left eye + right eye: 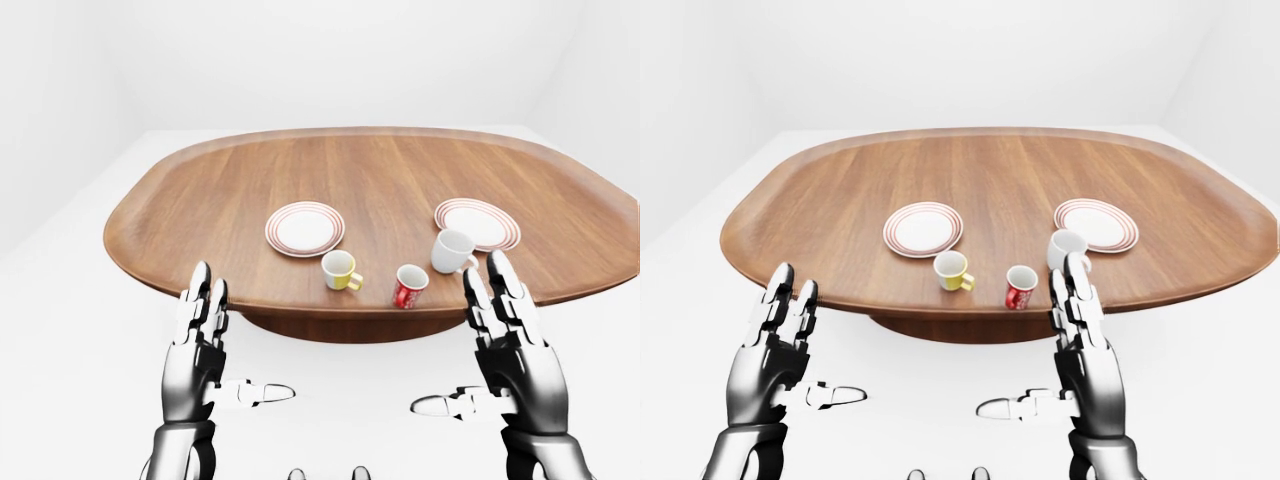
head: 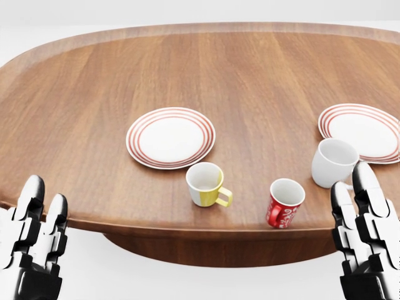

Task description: Put the red mug on the left plate.

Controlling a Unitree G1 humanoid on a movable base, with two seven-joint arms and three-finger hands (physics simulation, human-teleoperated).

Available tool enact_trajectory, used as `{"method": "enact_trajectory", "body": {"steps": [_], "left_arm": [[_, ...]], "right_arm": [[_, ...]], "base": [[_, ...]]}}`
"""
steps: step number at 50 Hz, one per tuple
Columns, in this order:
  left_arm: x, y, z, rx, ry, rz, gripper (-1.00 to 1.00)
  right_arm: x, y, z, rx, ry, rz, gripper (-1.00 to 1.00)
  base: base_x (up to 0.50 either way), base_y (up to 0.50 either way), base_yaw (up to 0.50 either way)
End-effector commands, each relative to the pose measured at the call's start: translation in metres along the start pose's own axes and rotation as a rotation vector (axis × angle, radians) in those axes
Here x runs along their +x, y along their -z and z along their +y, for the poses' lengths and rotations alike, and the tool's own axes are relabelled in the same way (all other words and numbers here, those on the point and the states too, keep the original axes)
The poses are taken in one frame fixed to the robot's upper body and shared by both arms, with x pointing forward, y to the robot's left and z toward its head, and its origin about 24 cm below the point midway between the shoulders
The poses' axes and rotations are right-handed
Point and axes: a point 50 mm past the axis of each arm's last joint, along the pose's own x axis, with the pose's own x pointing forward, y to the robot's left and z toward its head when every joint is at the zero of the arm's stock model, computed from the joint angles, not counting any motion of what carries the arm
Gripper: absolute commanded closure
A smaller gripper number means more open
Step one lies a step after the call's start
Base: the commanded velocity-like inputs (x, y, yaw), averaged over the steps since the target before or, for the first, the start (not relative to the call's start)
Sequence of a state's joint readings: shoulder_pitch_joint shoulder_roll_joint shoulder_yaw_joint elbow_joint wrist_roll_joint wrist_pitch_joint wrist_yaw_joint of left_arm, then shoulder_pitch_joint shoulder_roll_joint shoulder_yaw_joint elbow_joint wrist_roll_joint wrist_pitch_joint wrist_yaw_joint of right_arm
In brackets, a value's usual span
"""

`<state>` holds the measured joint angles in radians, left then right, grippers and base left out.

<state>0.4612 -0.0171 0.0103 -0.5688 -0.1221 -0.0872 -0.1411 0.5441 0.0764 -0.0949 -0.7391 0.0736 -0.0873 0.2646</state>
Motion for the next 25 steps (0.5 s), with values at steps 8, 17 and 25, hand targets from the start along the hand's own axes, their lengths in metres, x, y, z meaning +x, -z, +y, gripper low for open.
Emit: {"method": "enact_trajectory", "body": {"steps": [8, 17, 25], "left_arm": [[0.0007, 0.0001, -0.0005, 0.001, 0.002, -0.001, -1.00], [0.0016, 0.0010, -0.0009, 0.002, 0.004, 0.001, -1.00], [0.0033, 0.0017, -0.0012, 0.001, 0.008, -0.001, -1.00]], "right_arm": [[-0.0006, 0.0003, 0.0024, -0.007, -0.010, 0.008, -1.00], [-0.0014, 0.0025, 0.0039, 0.013, -0.018, 0.017, -1.00], [0.0008, 0.0060, 0.0064, 0.034, -0.044, 0.021, -1.00]], "base": [[0.08, 0.50, 0.00], [0.08, 0.50, 0.00], [0.12, 0.24, 0.00]]}}
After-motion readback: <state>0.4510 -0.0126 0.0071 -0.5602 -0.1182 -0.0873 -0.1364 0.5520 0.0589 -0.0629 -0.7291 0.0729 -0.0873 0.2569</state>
